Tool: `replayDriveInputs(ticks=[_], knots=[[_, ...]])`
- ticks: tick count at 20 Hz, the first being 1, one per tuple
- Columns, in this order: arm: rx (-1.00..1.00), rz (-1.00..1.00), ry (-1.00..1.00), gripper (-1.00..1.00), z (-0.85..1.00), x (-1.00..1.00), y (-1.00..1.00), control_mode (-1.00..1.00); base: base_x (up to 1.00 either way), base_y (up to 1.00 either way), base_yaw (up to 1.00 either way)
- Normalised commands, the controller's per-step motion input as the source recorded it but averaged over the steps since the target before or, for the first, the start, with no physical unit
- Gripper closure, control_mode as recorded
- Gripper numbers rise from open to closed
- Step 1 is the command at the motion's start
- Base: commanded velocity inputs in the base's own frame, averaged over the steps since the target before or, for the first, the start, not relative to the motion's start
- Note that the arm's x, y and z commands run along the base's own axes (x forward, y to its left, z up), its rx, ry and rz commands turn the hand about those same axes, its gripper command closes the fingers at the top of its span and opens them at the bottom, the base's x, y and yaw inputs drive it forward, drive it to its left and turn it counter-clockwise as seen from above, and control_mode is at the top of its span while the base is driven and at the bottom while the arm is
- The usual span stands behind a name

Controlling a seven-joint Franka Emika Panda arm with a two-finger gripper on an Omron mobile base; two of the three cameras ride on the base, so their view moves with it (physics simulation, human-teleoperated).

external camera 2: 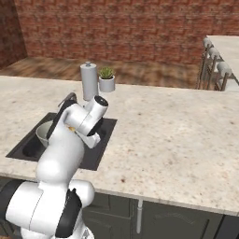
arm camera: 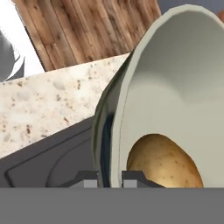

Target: Pick the potato from the cabinet and place it in the bowl. Then pick the bowl and place it in the sink. Then turn on the sink facuet.

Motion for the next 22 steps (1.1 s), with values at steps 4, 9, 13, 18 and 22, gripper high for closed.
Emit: replayDriveInputs(ticks=[4, 9, 13, 18, 22], knots=[[0.0, 0.05, -0.01, 1.0, -0.47, 0.78, 0.05, -1.0, 0.0, 0.0, 0.0], [0.0, 0.06, -0.09, 1.0, -0.57, 0.67, 0.12, -1.0, 0.0, 0.0, 0.0], [0.0, 0.09, -0.06, 1.0, -0.49, 0.51, 0.27, -1.0, 0.0, 0.0, 0.0], [0.0, 0.05, -0.01, 1.0, -0.4, 0.61, 0.24, -1.0, 0.0, 0.0, 0.0], [0.0, 0.0, -0.01, 1.0, -0.4, 0.52, 0.14, -1.0, 0.0, 0.0, 0.0]])
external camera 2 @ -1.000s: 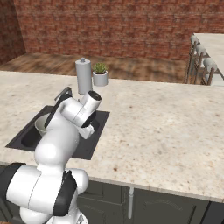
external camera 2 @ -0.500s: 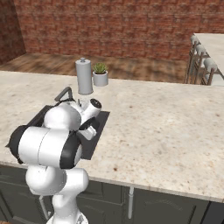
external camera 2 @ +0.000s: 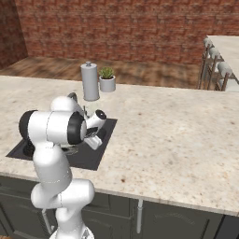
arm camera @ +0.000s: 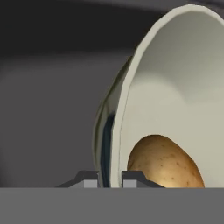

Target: Pick the potato from the cabinet and place it in the bowl. Then pick the bowl and place it in the sink. Then turn on the sink facuet.

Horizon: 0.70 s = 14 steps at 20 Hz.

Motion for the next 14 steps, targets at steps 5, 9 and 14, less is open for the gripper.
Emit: replayDriveInputs(ticks=[5, 9, 14], knots=[[0.0, 0.0, -0.01, 1.0, -0.52, 0.5, 0.16, -1.0, 0.0, 0.0, 0.0], [0.0, 0.01, -0.01, 1.0, -0.46, 0.36, 0.15, -1.0, 0.0, 0.0, 0.0], [0.0, 0.05, -0.05, 1.0, -0.36, 0.03, 0.04, -1.0, 0.0, 0.0, 0.0]])
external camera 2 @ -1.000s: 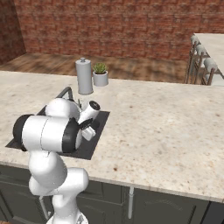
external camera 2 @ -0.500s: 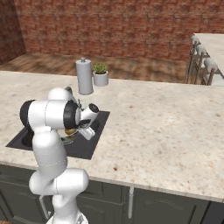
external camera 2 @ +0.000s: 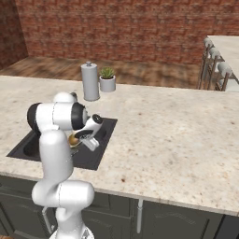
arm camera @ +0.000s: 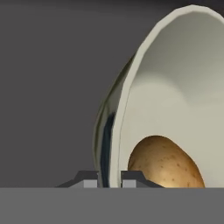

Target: Pick the potato from the cabinet and place it in the bowl. Then pick the bowl and place it in the sink. Then turn on the sink facuet.

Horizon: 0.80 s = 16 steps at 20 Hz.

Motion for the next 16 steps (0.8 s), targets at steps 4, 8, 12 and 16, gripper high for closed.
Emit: replayDriveInputs(ticks=[4, 8, 12, 16], knots=[[0.0, 0.05, -0.03, 1.0, -0.43, 0.15, 0.03, -1.0, 0.0, 0.0, 0.0], [0.0, 0.03, -0.01, 1.0, -0.48, 0.23, 0.02, -1.0, 0.0, 0.0, 0.0], [0.0, 0.02, -0.04, 1.0, -0.38, 0.25, 0.0, -1.0, 0.0, 0.0, 0.0], [0.0, 0.02, -0.04, -1.0, -0.13, 0.06, 0.0, -1.0, 0.0, 0.0, 0.0]])
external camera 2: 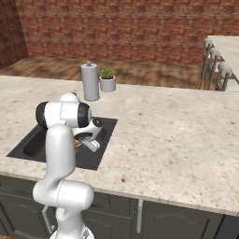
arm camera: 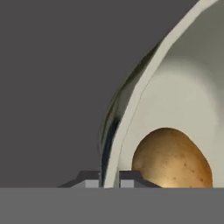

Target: Pick the potato from the cabinet and place it in the bowl. Then pick the bowl and place it in the sink. Then turn on the sink facuet.

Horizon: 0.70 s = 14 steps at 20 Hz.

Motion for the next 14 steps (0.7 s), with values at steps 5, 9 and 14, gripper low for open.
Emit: replayDriveInputs(ticks=[5, 9, 14], knots=[[0.02, 0.01, -0.03, -1.0, 0.2, -0.17, -0.06, -1.0, 0.0, 0.0, 0.0], [0.04, 0.0, 0.0, -1.0, 0.68, -0.06, -0.19, -1.0, 0.0, 0.0, 0.0], [0.06, -0.12, 0.12, -1.0, 0.99, 0.0, -0.36, -1.0, 0.0, 0.0, 0.0]])
